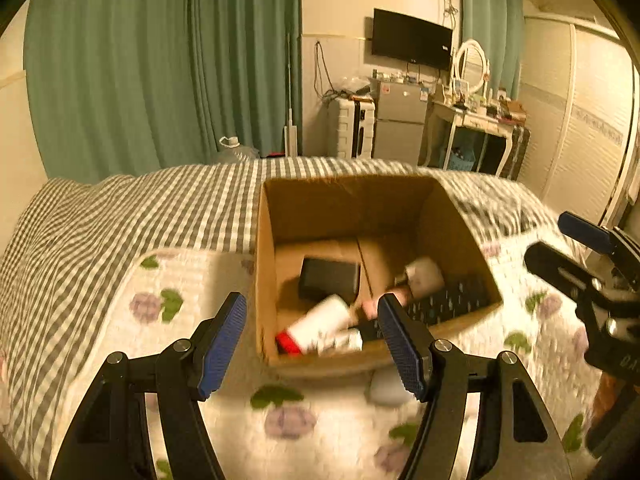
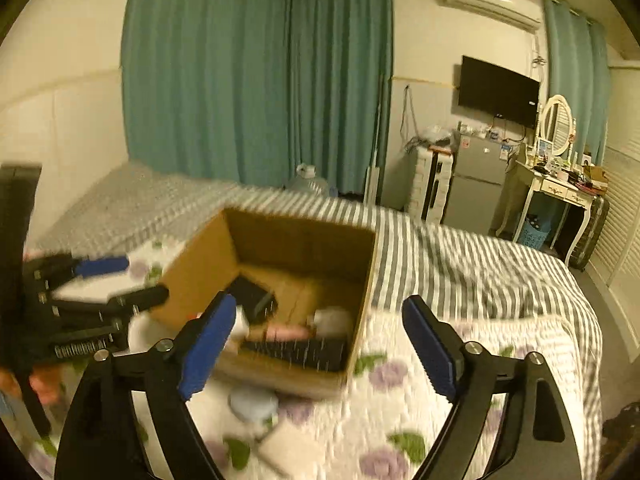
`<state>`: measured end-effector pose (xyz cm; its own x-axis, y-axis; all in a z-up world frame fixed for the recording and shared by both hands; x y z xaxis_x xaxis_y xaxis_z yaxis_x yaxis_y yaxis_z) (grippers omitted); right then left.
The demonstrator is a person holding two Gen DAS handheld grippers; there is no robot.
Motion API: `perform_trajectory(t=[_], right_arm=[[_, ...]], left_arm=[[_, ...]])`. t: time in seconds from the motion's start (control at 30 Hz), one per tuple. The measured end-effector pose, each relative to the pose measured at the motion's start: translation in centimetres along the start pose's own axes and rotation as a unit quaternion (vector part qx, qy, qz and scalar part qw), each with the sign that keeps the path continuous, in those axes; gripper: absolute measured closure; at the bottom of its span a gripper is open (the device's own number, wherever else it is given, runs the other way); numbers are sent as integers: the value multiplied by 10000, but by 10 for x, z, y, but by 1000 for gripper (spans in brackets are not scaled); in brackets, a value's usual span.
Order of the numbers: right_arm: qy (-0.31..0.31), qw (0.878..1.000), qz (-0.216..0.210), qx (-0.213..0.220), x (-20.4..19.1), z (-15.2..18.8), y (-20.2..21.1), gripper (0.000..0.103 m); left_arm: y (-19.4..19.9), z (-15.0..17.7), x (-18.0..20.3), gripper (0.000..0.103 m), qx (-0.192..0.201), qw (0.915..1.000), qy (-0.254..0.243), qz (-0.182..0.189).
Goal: Organize rigid objects
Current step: 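Lower the black charger and red card into the box and open both tools, then grasp the light-blue earbud case with the left tool while the right tool grasps the white square charger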
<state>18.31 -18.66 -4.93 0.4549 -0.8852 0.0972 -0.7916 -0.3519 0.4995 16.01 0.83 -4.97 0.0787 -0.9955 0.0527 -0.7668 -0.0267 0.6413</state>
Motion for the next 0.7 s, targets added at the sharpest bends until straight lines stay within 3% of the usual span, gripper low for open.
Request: perform_trajectory(t=[0.3,0.47,0.7], right_arm=[[-186,9973,-177,-692,-17,60,-3,8],[-237,9930,131,-1148,-16,86,-31,8],[-200,9877,-11,-1552,-23,105,-54,8]], left_arm=[[-2,56,-18,32,-384,9990,102,-198],[-20,84,-12,32,-612,9973,-85,-405],[-30,94,-7,32,-732,9964,-164,-406]])
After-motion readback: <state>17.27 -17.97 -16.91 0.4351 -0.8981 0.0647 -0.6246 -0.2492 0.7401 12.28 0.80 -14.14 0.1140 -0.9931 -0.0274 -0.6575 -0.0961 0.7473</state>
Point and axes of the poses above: each gripper's, at about its wrist camera, not at the fingertips, and y roughly against the way its jaws point, x to its right, z to its underside, the point moved 2 cm from there along -y, roughly the way its jaws point, and after that the axes turned 5 degrees about y, right-handed, at the moved point
